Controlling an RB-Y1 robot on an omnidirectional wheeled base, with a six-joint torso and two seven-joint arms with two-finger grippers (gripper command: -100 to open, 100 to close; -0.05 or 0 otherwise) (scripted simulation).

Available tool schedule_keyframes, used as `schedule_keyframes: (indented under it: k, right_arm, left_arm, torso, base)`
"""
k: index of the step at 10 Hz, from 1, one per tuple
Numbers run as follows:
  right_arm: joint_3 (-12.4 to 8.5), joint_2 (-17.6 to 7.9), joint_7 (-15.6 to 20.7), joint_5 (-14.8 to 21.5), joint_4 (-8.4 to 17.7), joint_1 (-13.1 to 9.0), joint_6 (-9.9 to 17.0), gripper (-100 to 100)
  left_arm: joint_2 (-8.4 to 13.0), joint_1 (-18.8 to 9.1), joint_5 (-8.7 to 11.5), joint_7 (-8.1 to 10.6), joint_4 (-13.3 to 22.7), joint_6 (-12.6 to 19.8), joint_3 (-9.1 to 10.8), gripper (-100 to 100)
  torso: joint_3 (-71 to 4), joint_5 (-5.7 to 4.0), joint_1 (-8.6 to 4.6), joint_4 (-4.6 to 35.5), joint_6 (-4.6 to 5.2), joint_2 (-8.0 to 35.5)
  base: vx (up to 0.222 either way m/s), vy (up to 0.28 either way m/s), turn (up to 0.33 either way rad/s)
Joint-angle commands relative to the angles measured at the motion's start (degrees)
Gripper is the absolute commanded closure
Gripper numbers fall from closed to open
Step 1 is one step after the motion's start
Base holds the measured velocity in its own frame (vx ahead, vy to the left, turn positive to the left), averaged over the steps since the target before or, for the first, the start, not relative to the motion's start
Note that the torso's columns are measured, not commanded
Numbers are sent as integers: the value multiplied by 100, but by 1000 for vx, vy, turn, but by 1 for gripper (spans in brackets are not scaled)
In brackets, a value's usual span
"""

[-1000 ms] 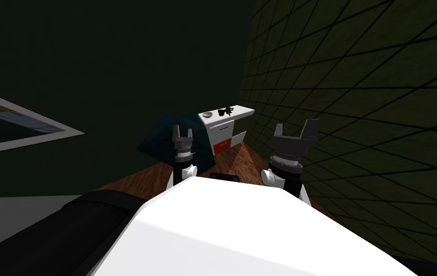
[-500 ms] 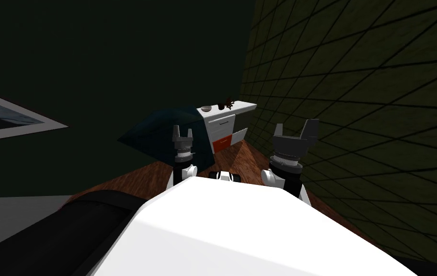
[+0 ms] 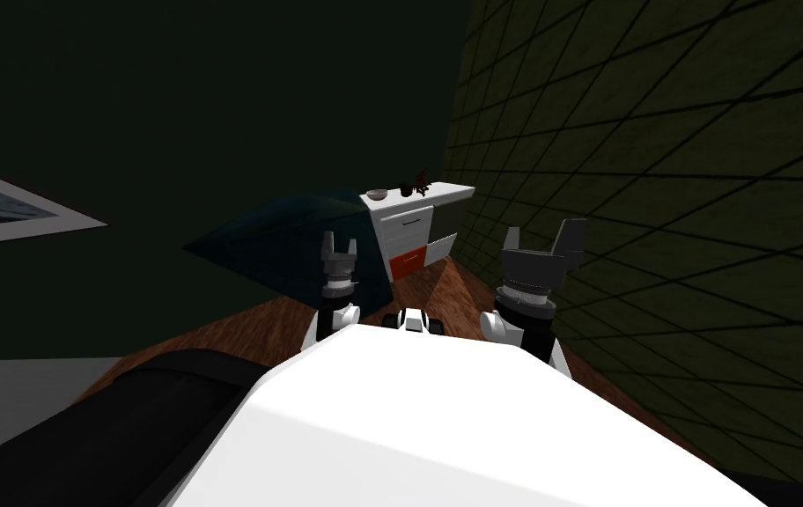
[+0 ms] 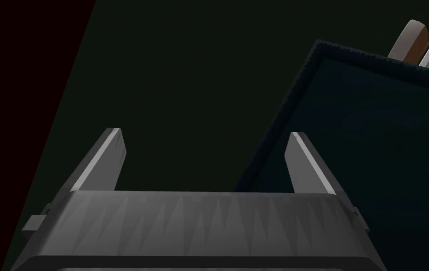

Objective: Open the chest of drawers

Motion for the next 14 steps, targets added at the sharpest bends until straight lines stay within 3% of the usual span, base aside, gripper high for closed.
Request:
schedule_keyframes:
  k: [1, 14]
  right_arm:
    - [0, 0, 0, 0, 0, 1, 0, 0]
    - [0, 0, 0, 0, -1, 1, 0, 0]
  left_arm:
    - [276, -80, 123, 35, 274, 96, 90, -100]
    - [525, -469, 824, 234, 1793, 565, 575, -100]
  torso:
    - [-8, 0, -2, -2, 0, -13]
    - [9, 5, 20, 7, 1, 18]
  base:
    - [182, -118, 64]
    - [187, -141, 76]
